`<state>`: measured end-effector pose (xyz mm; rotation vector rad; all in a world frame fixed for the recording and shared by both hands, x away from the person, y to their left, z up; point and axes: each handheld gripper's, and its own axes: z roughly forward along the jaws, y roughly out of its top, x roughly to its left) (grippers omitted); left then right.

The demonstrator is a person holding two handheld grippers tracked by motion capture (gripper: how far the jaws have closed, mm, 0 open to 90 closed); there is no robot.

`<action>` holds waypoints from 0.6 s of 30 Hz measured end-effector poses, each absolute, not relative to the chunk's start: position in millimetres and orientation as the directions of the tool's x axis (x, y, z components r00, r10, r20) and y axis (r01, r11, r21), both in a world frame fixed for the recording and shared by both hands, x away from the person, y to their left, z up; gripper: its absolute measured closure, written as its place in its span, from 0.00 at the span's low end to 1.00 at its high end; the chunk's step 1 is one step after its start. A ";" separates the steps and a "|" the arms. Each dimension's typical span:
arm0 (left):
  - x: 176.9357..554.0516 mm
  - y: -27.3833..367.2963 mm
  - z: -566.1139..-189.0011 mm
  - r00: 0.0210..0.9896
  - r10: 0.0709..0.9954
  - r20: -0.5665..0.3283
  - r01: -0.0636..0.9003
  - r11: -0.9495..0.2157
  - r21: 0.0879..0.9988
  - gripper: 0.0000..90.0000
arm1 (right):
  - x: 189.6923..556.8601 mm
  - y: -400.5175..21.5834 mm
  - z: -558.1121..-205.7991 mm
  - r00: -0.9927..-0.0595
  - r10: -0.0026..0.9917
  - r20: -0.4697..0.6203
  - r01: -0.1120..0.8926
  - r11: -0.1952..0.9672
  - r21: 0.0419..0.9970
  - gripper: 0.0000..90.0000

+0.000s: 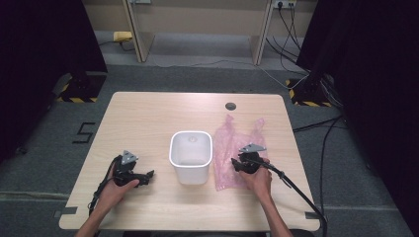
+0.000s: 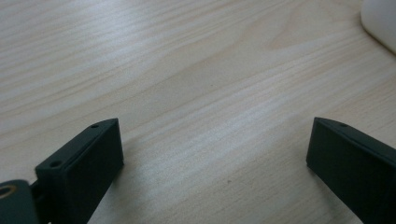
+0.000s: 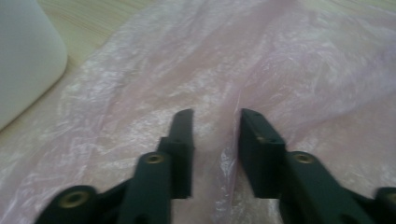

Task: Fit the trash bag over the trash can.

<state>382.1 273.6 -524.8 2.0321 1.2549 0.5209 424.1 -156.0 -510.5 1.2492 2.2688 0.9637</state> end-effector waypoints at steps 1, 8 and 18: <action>382.1 273.6 -524.8 0.454 0.891 -0.016 0.617 -0.301 0.727 0.03 | 424.0 -156.6 -511.0 -0.544 0.839 0.004 0.580 0.372 0.725 0.83; 382.1 273.5 -524.8 0.453 0.891 -0.017 0.617 -0.300 0.728 0.03 | 423.6 -156.5 -512.4 -0.582 0.813 0.017 0.557 0.384 0.736 1.00; 380.8 274.8 -523.0 0.449 0.893 -0.027 0.627 -0.294 0.722 0.06 | 419.3 -171.6 -477.3 -0.579 0.815 -0.016 0.435 0.325 0.840 1.00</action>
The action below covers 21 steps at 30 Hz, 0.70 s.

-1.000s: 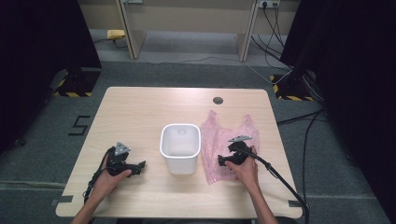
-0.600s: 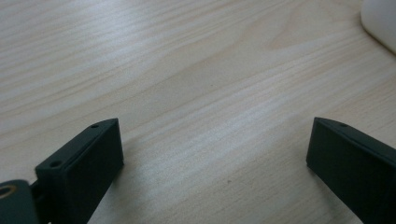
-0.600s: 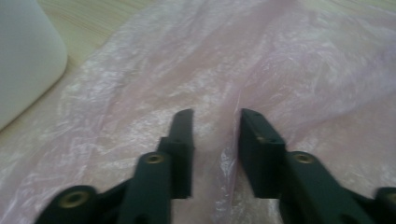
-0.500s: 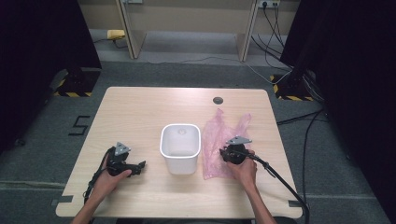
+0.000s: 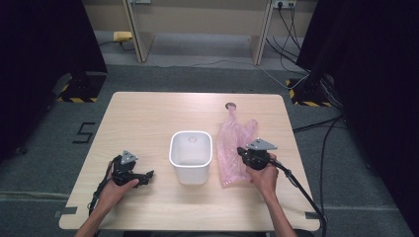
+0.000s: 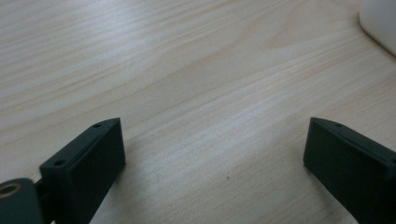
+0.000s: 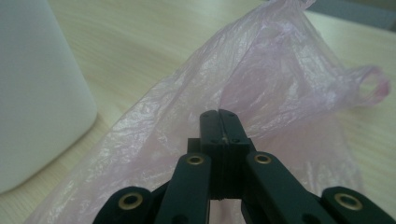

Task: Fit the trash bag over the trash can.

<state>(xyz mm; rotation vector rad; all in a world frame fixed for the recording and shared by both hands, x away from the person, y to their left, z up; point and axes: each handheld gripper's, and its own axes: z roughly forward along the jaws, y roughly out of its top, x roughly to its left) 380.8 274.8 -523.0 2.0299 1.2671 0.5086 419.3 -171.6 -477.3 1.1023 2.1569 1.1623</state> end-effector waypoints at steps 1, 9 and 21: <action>380.8 274.8 -523.0 0.449 0.893 -0.027 0.627 -0.294 0.722 0.08 | 419.3 -171.6 -477.3 -0.579 0.815 -0.016 0.435 0.325 0.840 1.00; 377.3 275.5 -507.2 0.448 0.887 -0.109 0.629 -0.226 0.744 0.17 | 419.0 -177.4 -433.3 -0.587 0.809 -0.034 0.330 0.277 0.902 1.00; 373.7 269.5 -456.8 0.457 0.871 -0.180 0.603 -0.154 0.783 0.17 | 421.4 -167.5 -365.7 -0.608 0.791 -0.065 0.189 0.223 0.956 1.00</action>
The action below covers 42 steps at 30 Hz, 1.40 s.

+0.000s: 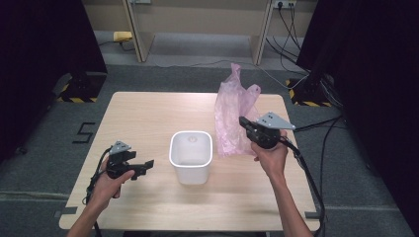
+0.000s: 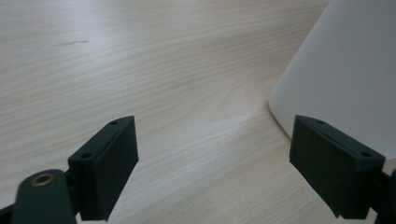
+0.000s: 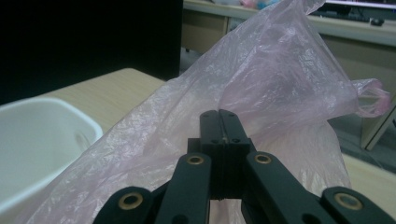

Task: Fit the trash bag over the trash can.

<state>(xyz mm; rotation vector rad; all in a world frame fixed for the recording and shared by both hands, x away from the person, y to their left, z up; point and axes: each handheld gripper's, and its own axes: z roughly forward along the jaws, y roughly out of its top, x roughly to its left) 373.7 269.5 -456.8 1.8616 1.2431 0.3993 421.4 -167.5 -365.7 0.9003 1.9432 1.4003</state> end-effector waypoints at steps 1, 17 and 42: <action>374.3 268.2 -452.9 0.459 0.869 -0.183 0.601 -0.153 0.784 0.17 | 421.8 -164.7 -360.3 -0.613 0.787 -0.072 0.176 0.225 0.958 1.00; 381.3 246.0 -394.0 0.508 0.831 -0.225 0.541 -0.105 0.835 0.24 | 428.5 -63.5 -339.9 -0.717 0.662 -0.219 0.034 0.347 0.937 1.00; 386.2 208.8 -376.9 0.619 0.691 -0.374 0.514 0.004 0.858 0.40 | 382.1 -21.3 -382.1 -0.873 0.421 -0.248 -0.003 0.502 0.865 1.00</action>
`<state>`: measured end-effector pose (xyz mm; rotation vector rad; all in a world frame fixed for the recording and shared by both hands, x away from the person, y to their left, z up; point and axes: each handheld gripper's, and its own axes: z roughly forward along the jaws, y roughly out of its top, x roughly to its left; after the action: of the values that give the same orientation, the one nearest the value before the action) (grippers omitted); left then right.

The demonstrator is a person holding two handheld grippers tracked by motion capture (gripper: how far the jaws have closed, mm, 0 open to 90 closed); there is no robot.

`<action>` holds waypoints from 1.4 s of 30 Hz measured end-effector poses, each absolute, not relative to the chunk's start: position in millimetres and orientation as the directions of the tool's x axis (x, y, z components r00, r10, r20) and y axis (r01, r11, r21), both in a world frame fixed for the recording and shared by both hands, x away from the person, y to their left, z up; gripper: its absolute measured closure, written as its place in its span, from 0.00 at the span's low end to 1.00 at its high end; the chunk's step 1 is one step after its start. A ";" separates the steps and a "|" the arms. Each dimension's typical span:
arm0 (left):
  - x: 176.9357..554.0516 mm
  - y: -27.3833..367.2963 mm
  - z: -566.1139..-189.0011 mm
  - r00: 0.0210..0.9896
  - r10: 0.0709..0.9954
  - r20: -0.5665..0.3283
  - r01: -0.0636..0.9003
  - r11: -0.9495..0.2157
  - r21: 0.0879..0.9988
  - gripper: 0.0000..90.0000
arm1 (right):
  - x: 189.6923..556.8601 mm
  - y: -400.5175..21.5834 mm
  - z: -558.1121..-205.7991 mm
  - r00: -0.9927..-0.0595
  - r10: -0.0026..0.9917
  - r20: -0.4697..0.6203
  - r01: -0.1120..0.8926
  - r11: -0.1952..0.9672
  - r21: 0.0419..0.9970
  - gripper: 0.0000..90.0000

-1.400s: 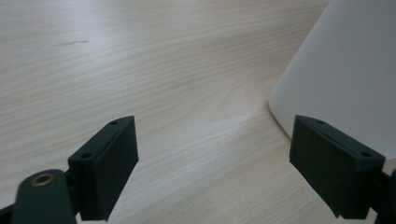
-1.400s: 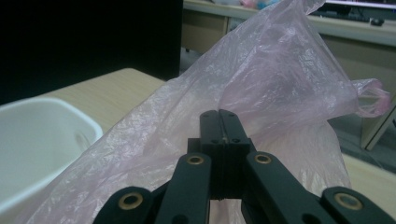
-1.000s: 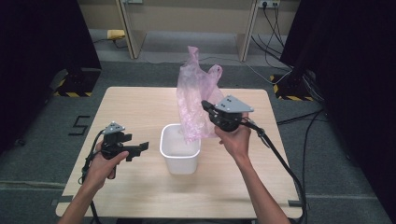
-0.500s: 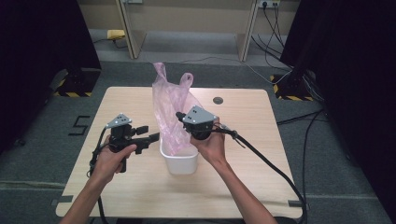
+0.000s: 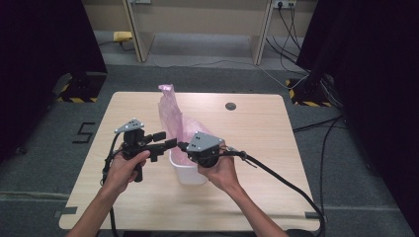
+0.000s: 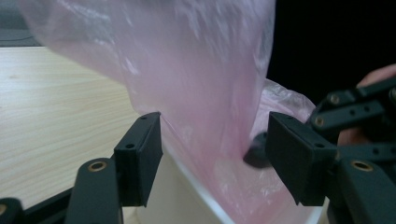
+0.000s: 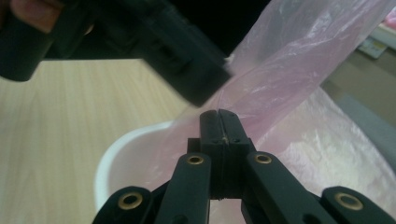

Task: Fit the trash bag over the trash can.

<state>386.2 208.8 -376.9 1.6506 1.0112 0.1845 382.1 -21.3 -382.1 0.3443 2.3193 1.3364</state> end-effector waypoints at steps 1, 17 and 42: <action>386.2 208.8 -376.9 0.619 0.691 -0.374 0.514 0.004 0.858 0.40 | 382.1 -21.3 -382.1 -0.873 0.421 -0.248 -0.003 0.502 0.865 1.00; 392.2 195.8 -387.0 0.708 0.656 -0.261 0.408 -0.078 0.910 0.88 | 387.8 -51.5 -361.2 -0.836 0.523 -0.163 0.100 0.438 0.893 0.68; 389.2 190.7 -390.7 0.726 0.631 -0.274 0.412 -0.080 0.908 0.87 | 411.4 -44.3 -378.0 -0.921 0.387 -0.042 0.215 0.596 0.774 0.88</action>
<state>389.2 190.7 -390.7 1.7061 0.8374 0.2219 411.4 -44.3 -378.0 0.4998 2.6182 1.2279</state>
